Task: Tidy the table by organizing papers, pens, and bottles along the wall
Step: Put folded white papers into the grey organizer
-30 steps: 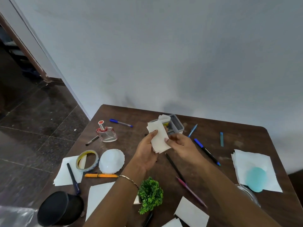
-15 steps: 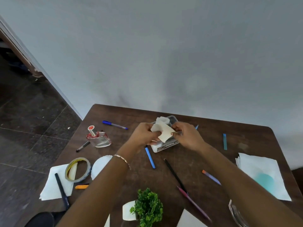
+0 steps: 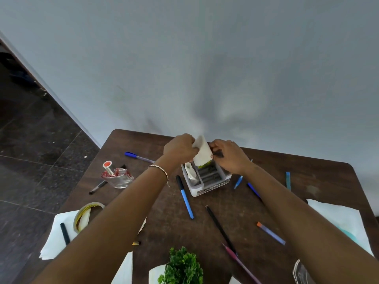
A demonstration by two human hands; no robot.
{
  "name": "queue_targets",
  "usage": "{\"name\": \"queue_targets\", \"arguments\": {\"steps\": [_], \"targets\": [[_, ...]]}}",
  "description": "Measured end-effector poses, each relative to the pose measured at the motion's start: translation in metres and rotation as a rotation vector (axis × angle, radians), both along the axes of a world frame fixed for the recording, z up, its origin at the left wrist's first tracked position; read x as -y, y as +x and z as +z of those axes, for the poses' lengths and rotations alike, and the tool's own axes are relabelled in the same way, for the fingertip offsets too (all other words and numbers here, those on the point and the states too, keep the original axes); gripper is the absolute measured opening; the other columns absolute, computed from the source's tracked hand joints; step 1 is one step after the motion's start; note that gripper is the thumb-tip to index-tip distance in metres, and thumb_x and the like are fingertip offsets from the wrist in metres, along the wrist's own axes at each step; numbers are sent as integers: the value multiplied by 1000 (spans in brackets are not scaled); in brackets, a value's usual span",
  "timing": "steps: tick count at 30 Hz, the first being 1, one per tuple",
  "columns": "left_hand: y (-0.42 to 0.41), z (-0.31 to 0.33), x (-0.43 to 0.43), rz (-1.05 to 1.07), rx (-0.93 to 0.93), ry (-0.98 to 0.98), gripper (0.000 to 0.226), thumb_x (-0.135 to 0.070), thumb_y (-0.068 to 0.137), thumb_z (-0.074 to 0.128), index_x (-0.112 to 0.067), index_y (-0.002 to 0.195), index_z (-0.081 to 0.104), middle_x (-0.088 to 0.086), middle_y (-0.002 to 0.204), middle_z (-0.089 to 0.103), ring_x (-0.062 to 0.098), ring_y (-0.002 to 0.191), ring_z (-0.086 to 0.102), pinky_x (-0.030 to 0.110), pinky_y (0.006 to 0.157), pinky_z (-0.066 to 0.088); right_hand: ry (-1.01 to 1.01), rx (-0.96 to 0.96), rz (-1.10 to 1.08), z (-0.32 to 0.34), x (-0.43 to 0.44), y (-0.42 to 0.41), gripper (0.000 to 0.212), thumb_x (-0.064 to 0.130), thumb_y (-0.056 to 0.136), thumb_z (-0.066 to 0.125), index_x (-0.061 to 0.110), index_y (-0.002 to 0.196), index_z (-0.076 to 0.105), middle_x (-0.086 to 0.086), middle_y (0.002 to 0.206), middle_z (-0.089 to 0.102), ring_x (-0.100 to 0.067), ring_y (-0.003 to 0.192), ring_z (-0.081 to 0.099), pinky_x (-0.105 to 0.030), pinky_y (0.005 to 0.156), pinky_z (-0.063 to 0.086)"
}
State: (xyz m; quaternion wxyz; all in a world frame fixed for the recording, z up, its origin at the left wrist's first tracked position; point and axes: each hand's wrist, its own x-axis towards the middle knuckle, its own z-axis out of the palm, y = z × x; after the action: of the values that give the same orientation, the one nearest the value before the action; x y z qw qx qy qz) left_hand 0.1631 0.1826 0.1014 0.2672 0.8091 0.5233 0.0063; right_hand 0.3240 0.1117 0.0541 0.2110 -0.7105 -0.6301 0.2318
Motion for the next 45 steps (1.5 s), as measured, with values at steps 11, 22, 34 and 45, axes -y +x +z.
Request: {"name": "queue_targets", "arguments": {"steps": [11, 22, 34, 45], "targets": [[-2, -7, 1, -18, 91, 188, 28, -26, 81, 64, -20, 109, 61, 2, 101, 68, 24, 94, 62, 28, 72, 46, 141, 228, 2, -2, -5, -5, 19, 22, 89, 62, 20, 108, 66, -5, 100, 67, -22, 101, 56, -35, 84, 46], [-6, -9, 11, -33, 168, 194, 21, -19, 84, 63, -12, 104, 63, 4, 98, 67, 15, 81, 54, 25, 69, 38, 101, 247, 17, 3, 0, 1, 19, 23, 90, 60, 20, 107, 68, 0, 102, 68, -21, 100, 55, -36, 88, 43], [-11, -18, 14, -60, 122, 260, 27, -19, 86, 59, -15, 113, 63, 7, 105, 66, 24, 101, 57, 26, 75, 39, 94, 282, 54, 1, -2, -6, 19, 24, 91, 59, 19, 107, 68, -1, 103, 66, -22, 100, 55, -35, 87, 40], [-5, -18, 13, -22, 237, 267, 27, -19, 90, 59, -15, 116, 60, 8, 99, 65, 21, 86, 57, 25, 72, 37, 123, 188, -15, 7, 0, -4, 32, 26, 79, 72, 20, 108, 60, 7, 93, 59, -17, 92, 56, -35, 86, 43]]}}
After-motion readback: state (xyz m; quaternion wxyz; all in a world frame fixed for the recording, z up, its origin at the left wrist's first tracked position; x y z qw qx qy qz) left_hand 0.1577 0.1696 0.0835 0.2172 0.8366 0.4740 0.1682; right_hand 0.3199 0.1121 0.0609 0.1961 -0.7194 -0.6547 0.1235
